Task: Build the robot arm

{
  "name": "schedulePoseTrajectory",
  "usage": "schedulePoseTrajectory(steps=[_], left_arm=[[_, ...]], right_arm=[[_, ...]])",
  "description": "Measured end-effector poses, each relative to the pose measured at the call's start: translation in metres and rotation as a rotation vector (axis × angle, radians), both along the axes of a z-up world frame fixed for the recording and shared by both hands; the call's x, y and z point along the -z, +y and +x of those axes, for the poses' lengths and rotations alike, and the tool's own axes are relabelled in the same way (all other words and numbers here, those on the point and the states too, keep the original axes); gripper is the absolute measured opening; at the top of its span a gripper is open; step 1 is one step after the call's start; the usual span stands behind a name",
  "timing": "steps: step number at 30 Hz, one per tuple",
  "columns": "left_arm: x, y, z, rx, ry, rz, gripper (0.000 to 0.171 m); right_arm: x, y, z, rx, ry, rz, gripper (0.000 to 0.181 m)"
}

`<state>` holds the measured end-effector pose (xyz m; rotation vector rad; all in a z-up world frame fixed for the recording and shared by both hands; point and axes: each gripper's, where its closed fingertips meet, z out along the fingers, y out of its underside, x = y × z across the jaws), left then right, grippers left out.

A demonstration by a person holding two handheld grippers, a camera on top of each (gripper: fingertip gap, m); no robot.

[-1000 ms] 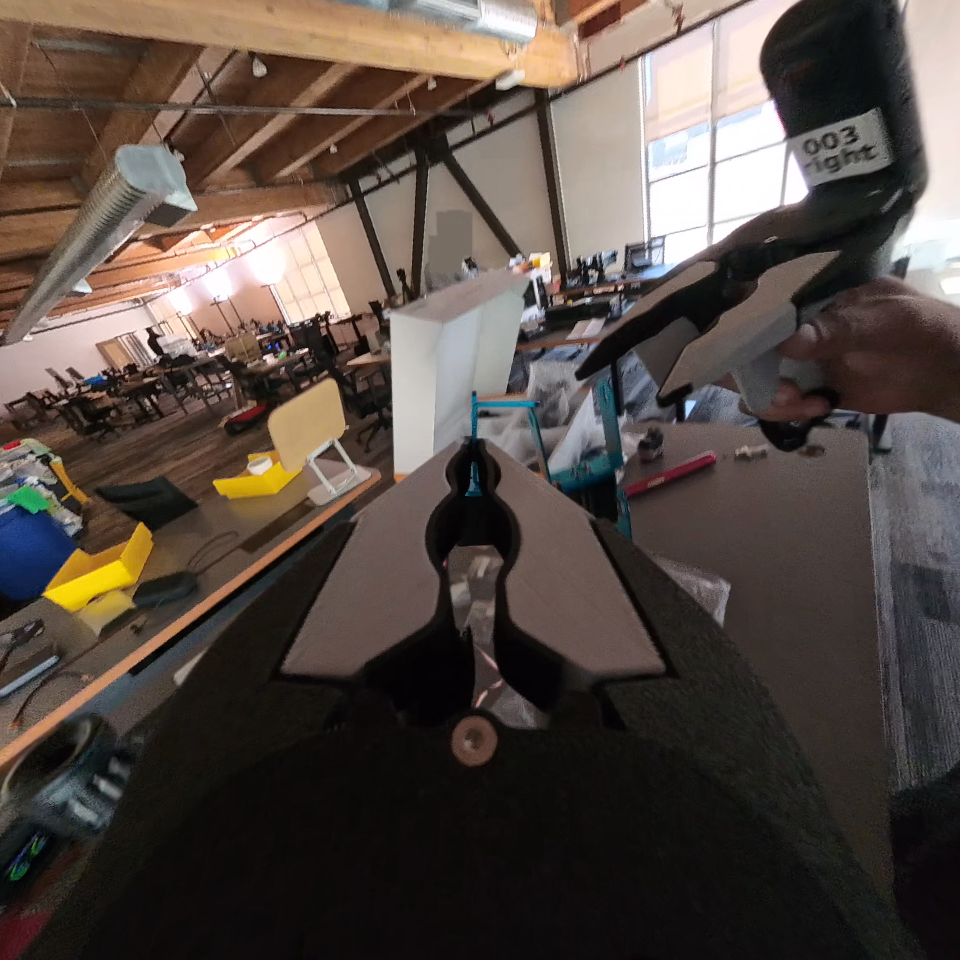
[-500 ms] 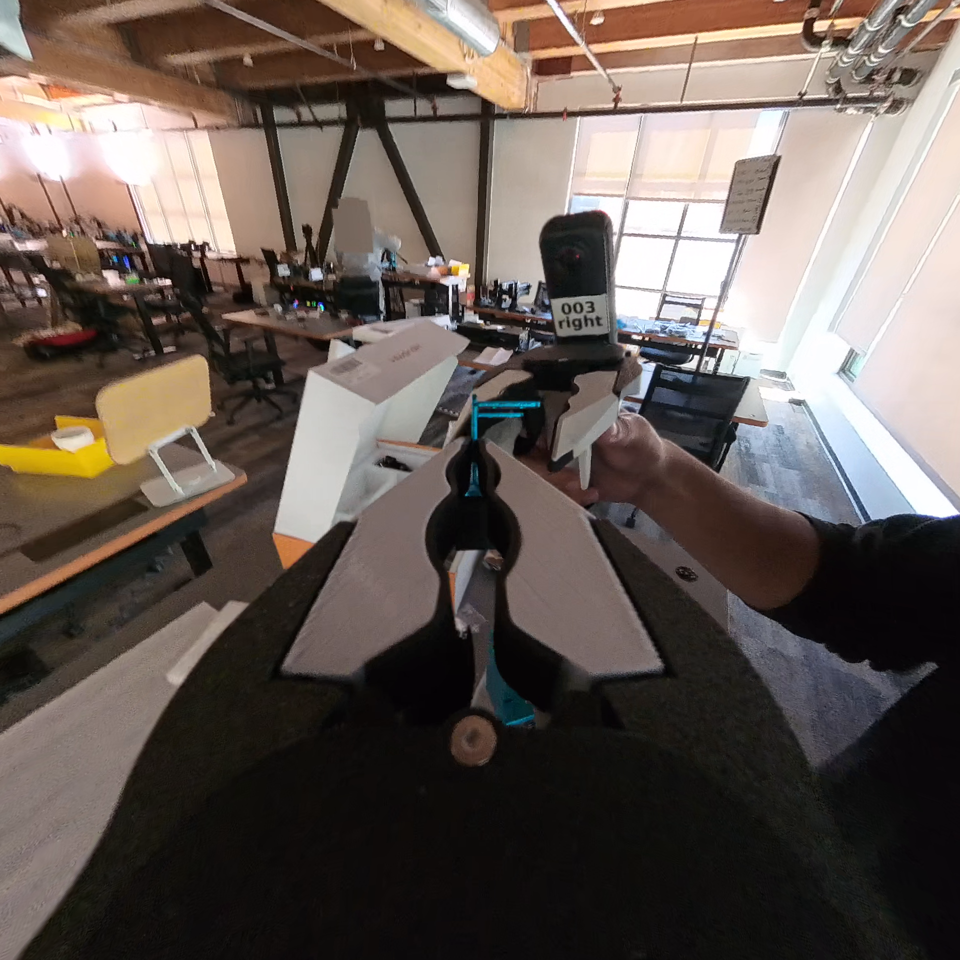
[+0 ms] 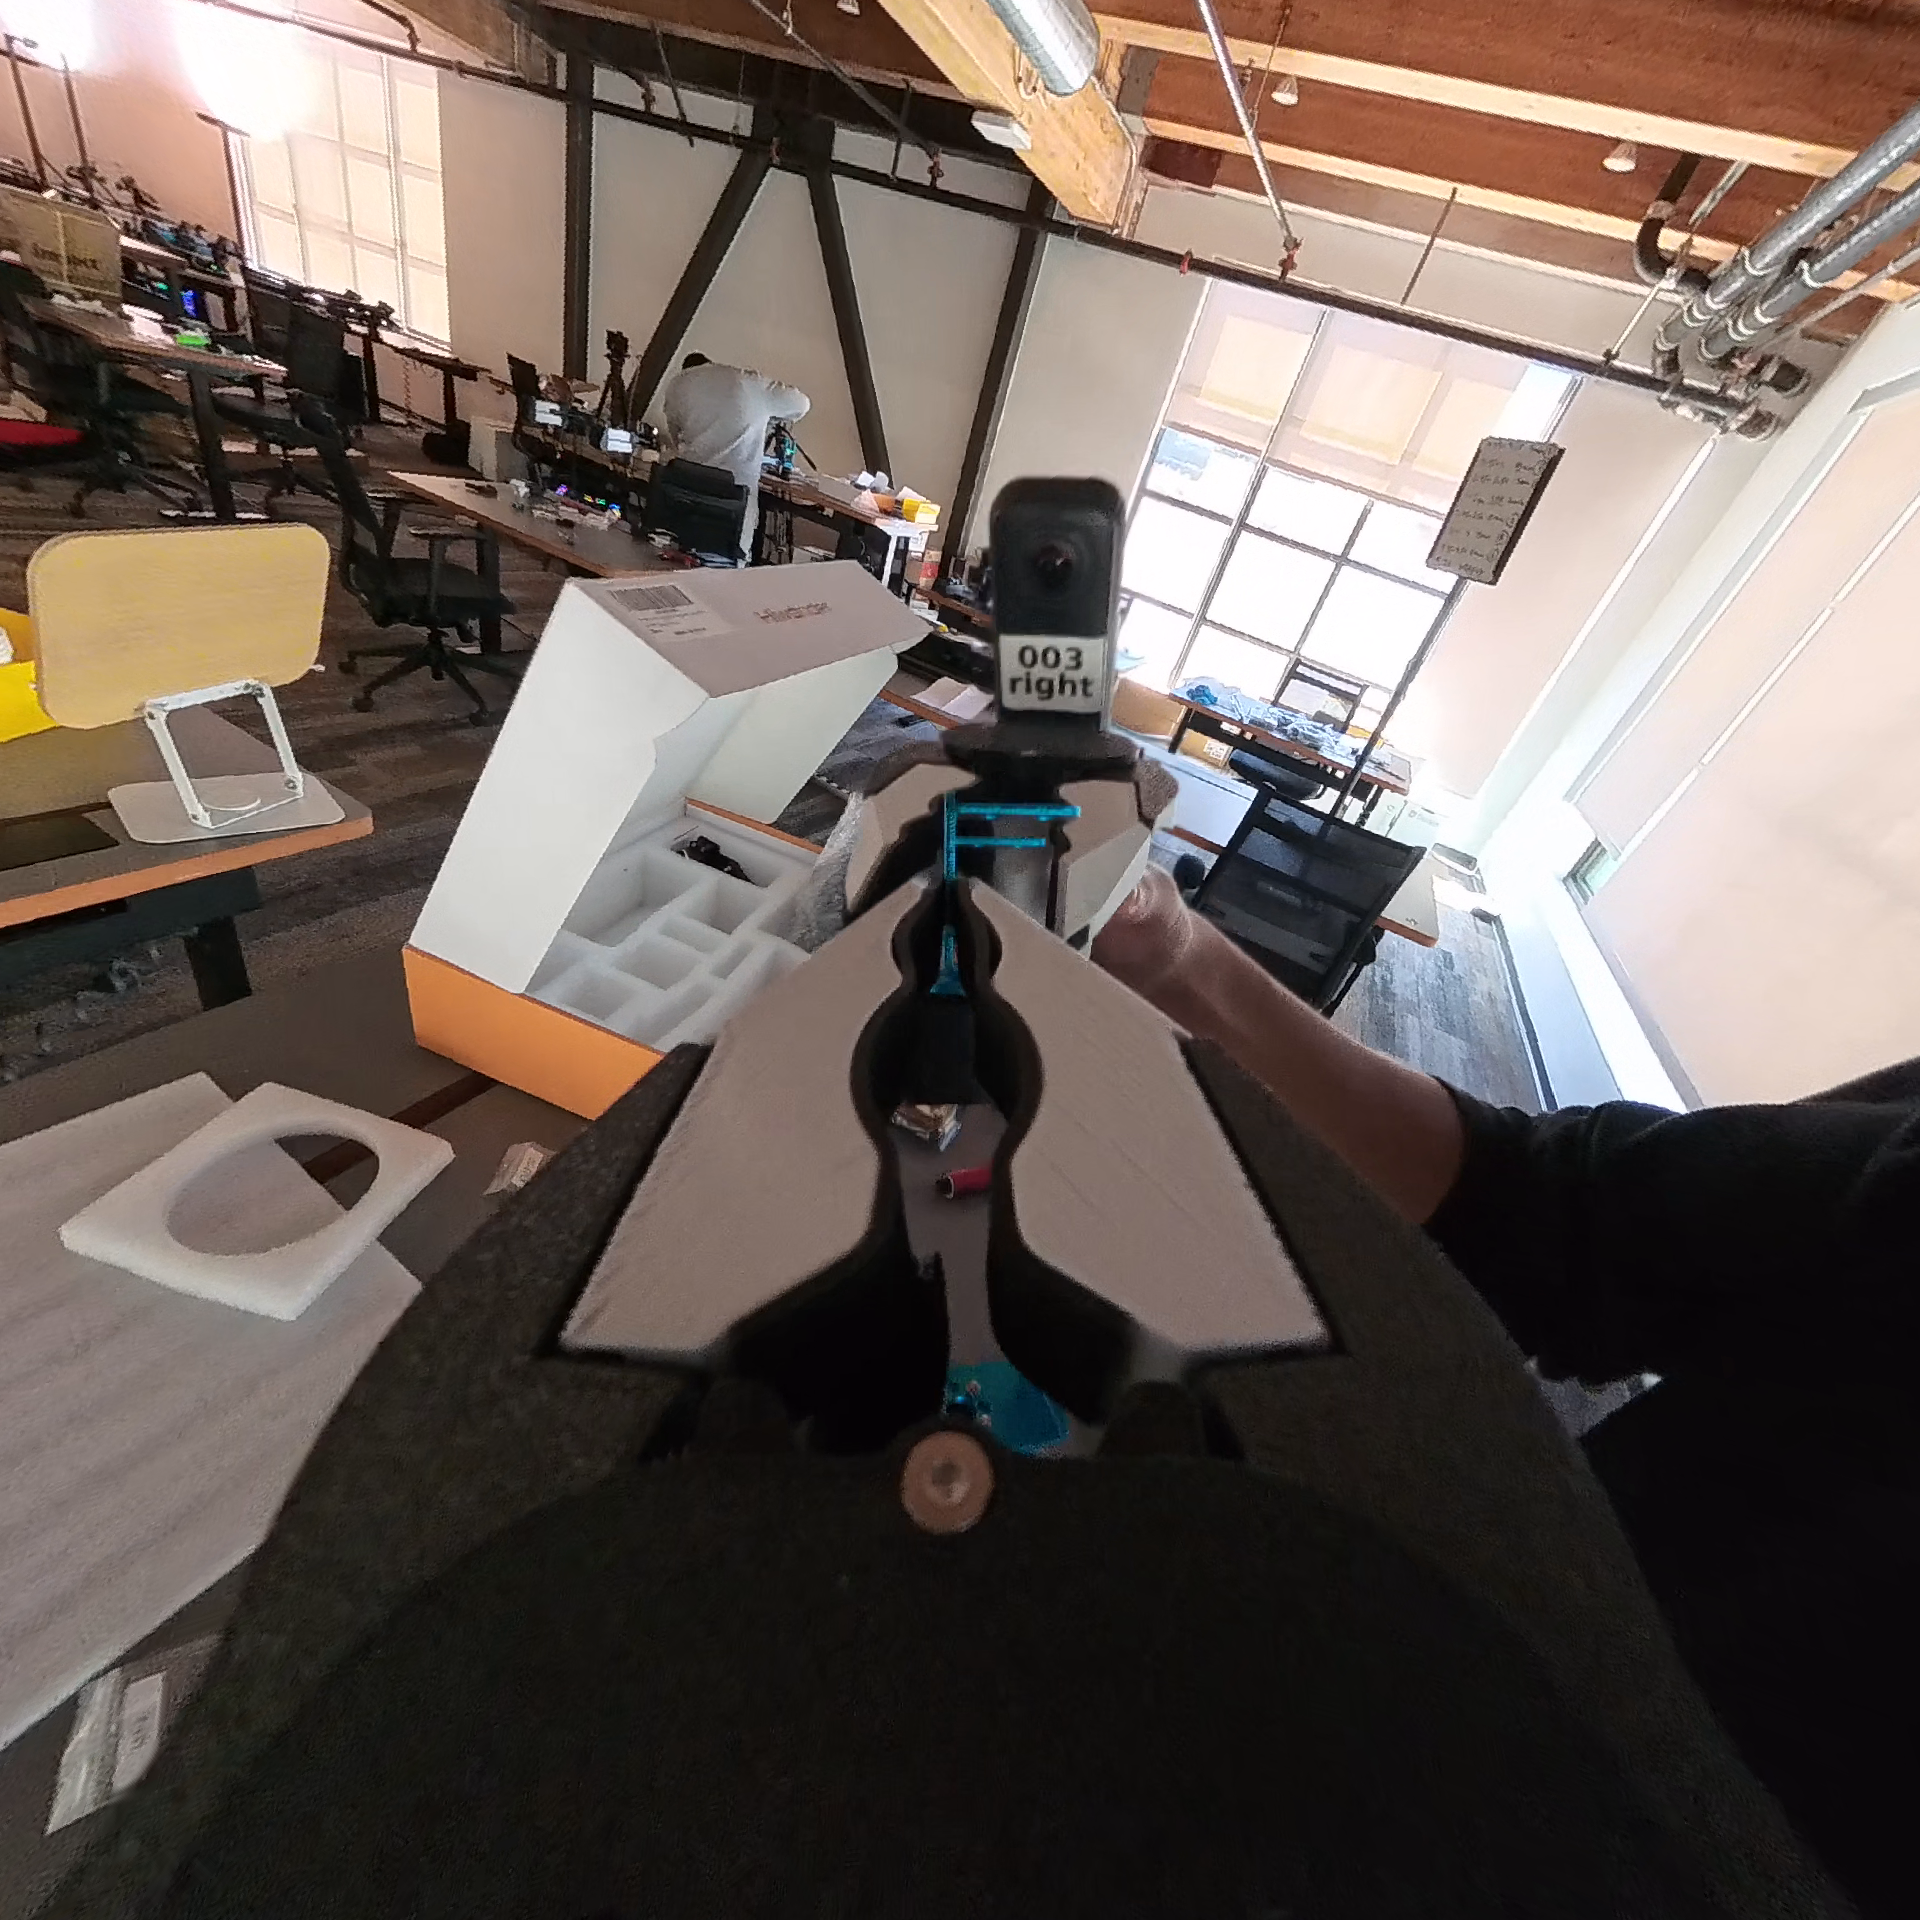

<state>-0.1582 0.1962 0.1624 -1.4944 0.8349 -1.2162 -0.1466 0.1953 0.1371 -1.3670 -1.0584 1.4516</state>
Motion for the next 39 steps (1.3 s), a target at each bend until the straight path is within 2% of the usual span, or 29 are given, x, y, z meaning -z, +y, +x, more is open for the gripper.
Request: schedulePoseTrajectory(steps=[2, 4, 5, 6, 7, 11, 17, 21, 25, 30, 34, 36, 39], left_arm=[[-0.001, 0.001, 0.0, -0.004, -0.019, -0.017, 0.0], [-0.002, -0.002, 0.001, 0.002, -0.048, -0.038, 0.0], [-0.002, -0.003, 0.0, -0.002, -0.054, -0.037, 0.0], [-0.003, -0.004, -0.001, -0.01, -0.06, -0.034, 0.0], [-0.004, -0.007, -0.002, -0.004, -0.07, -0.029, 0.0], [0.005, -0.015, -0.011, -0.055, -0.037, 0.045, 0.001], [0.034, -0.05, -0.023, -0.13, 0.021, 0.165, 0.0], [0.039, -0.067, -0.026, -0.221, 0.039, 0.218, 0.0], [0.039, -0.071, -0.028, -0.304, 0.01, 0.223, 0.0], [0.038, -0.061, -0.033, -0.367, -0.06, 0.161, 0.0], [0.047, -0.048, -0.039, -0.361, -0.072, 0.099, 0.0], [0.05, -0.047, -0.041, -0.333, -0.095, 0.054, 0.0], [0.055, -0.049, -0.041, -0.313, -0.122, 0.005, 0.001]], right_arm=[[-0.003, 0.0, 0.001, -0.038, 0.053, -0.025, 0.045], [-0.011, -0.003, 0.002, -0.097, 0.119, -0.046, 0.038], [-0.015, -0.009, 0.003, -0.149, 0.151, -0.043, 0.025], [-0.017, -0.009, 0.003, -0.16, 0.167, -0.04, 0.021], [-0.014, -0.005, 0.002, -0.138, 0.153, -0.024, 0.001], [-0.006, -0.012, -0.007, -0.185, 0.11, 0.037, 0.0], [0.019, -0.044, -0.018, -0.307, -0.044, 0.153, 0.0], [0.026, -0.058, -0.021, -0.35, -0.113, 0.17, 0.003], [0.028, -0.059, -0.024, -0.373, -0.124, 0.133, 0.004], [0.025, -0.049, -0.029, -0.409, -0.124, 0.045, 0.004], [0.034, -0.038, -0.034, -0.447, -0.176, -0.061, 0.001], [0.035, -0.04, -0.034, -0.5, -0.185, -0.147, 0.0], [0.037, -0.04, -0.034, -0.528, -0.179, -0.189, 0.001]])
